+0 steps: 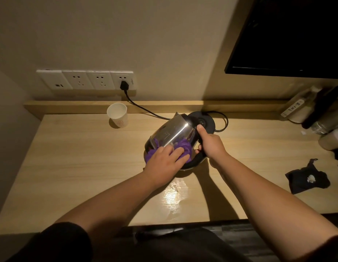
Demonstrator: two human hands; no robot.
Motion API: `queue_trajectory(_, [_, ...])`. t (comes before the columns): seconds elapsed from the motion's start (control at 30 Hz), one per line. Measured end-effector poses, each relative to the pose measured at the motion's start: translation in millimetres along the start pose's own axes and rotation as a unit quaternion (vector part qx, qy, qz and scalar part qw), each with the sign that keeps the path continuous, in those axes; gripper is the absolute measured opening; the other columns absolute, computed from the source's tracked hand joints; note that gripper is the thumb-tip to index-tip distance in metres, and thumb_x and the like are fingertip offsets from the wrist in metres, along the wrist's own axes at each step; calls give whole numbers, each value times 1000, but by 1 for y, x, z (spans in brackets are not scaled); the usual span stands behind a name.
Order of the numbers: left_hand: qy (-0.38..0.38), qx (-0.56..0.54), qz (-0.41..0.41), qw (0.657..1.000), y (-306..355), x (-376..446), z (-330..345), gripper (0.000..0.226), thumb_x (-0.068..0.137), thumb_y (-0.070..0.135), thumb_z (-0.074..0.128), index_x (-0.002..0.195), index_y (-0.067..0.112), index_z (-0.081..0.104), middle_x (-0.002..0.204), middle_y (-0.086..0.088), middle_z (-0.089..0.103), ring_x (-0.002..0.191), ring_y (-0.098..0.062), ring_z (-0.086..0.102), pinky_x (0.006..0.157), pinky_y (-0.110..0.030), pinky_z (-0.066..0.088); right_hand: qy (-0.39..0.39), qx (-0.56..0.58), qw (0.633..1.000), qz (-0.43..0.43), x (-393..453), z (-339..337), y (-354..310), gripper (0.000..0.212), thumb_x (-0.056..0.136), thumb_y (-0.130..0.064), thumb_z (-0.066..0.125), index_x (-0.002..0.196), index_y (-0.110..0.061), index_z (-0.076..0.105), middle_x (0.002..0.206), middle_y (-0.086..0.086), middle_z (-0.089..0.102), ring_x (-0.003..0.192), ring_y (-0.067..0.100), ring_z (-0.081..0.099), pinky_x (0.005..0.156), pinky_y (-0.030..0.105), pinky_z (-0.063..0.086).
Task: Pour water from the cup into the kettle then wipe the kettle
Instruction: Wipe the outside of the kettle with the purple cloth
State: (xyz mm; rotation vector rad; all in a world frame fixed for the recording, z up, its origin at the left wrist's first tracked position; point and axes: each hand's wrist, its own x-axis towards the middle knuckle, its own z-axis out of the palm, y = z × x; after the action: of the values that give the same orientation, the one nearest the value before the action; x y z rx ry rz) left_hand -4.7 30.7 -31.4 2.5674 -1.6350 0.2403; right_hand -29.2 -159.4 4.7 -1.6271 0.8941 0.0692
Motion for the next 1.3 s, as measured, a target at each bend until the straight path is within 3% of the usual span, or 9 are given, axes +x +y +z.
queue_trajectory(0.2, [-3,-23,-28,999,-8,-22,9,75,61,13,86,129,19,56,124,-8,58,105,-27,55,82,-41,50,0,2,1000,-4,-2,5,-1,57,96,-57,47,89,-4,67,55,2,54,54,18,58,66,33,53])
queue_trajectory(0.33, [5,-63,-64,996,-16,-39,14,74,63,13,87,129,21,56,123,-7,57,106,-28,54,80,-40,51,-1,20,1000,6,-2,2,2,51,97,-55,48,84,-8,63,56,2,52,56,19,56,66,33,52])
queue_trajectory(0.43, [42,-119,-137,982,-22,-46,11,59,74,18,80,128,25,56,124,-7,55,108,-26,52,84,-38,50,-5,25,1000,4,-2,1,5,49,97,-54,48,86,-9,63,58,2,51,56,17,54,64,31,51])
queue_trajectory(0.5, [79,-203,-266,939,-28,-40,0,43,89,22,65,131,27,55,128,-3,50,113,-19,48,89,-29,43,-11,27,1000,-2,-3,-1,9,50,97,-54,48,89,-8,65,58,2,50,55,16,53,63,30,51])
queue_trajectory(0.57, [98,-287,-404,863,-44,-27,-7,38,98,28,51,136,27,51,129,1,45,110,-11,46,90,-23,37,-8,26,1000,-7,-5,-1,15,49,97,-54,48,91,-9,67,59,2,50,54,15,53,63,29,51])
queue_trajectory(0.63, [69,-319,-483,812,-71,-11,-7,37,101,29,45,137,25,50,131,0,46,107,-11,48,90,-24,35,-2,22,1000,-10,-6,-1,18,47,97,-53,48,89,-11,67,59,3,51,56,16,55,64,29,51])
queue_trajectory(0.83, [-75,-334,-408,846,-106,13,4,32,99,30,46,128,25,60,122,-5,56,105,-22,55,90,-32,41,8,-4,999,-41,-8,2,13,47,98,-53,47,79,-13,63,58,3,53,57,18,57,68,34,52])
queue_trajectory(1.17, [42,-319,-402,857,-59,-22,5,35,100,29,46,133,19,53,120,3,51,99,-9,50,81,-22,39,61,13,997,-50,-11,5,17,46,96,-53,51,72,-15,60,61,6,54,60,20,57,65,33,51])
queue_trajectory(1.3, [77,-267,-348,896,-36,-45,11,38,95,20,56,133,16,55,124,-4,52,109,-17,51,86,-29,48,51,21,997,-45,-8,4,14,46,95,-54,53,73,-14,60,60,5,53,59,20,58,66,35,52])
